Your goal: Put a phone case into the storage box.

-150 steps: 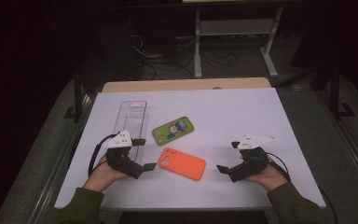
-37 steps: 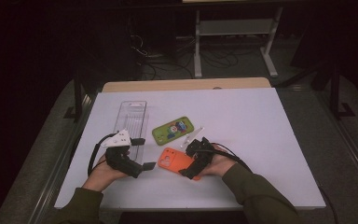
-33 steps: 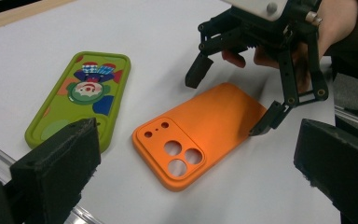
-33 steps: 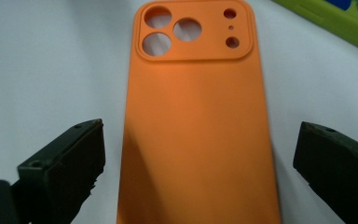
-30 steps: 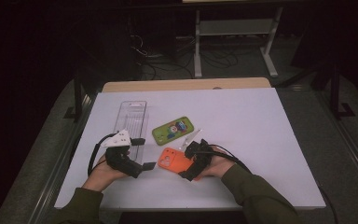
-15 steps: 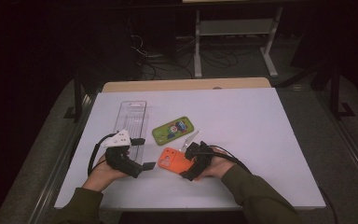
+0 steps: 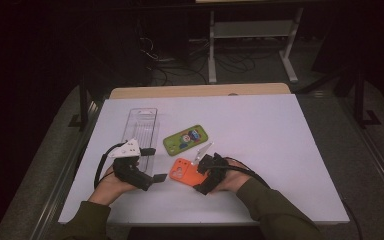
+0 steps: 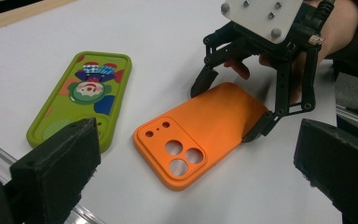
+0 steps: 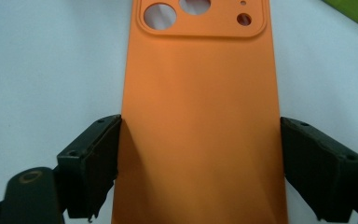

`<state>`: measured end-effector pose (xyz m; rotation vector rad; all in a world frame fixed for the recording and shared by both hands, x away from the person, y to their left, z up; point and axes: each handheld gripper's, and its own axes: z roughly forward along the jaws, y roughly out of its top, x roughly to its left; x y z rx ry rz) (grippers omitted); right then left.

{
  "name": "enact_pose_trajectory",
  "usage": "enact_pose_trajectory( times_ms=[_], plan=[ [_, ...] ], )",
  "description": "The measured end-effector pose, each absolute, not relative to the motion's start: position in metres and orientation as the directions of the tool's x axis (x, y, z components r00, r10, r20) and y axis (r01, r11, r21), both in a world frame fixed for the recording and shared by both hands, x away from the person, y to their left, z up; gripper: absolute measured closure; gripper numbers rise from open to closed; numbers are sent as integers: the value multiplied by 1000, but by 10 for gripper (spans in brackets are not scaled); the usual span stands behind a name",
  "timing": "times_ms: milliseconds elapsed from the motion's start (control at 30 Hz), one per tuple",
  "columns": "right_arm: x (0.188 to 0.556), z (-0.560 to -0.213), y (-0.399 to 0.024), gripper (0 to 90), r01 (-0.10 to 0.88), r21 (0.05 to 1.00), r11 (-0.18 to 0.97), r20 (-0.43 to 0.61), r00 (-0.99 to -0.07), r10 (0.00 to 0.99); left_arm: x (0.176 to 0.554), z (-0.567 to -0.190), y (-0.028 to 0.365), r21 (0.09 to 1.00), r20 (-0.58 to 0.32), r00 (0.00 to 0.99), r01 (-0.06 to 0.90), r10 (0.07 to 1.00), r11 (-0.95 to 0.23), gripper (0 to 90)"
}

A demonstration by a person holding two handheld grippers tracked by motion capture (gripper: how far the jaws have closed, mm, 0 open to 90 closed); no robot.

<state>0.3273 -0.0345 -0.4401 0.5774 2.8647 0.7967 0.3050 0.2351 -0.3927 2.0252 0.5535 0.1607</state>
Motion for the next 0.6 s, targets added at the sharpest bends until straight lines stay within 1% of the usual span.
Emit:
enact_pose_trajectory(
  times_ms=[433, 600],
  plan=[
    [330, -438, -37, 158, 329, 522, 787, 4, -924, 383, 305, -392, 235, 858, -108, 888, 310, 446, -410, 1],
    [333, -427, -47, 158, 328, 544, 773, 9, -923, 385, 305, -392, 236, 858, -108, 888, 310, 447, -410, 1]
  ],
)
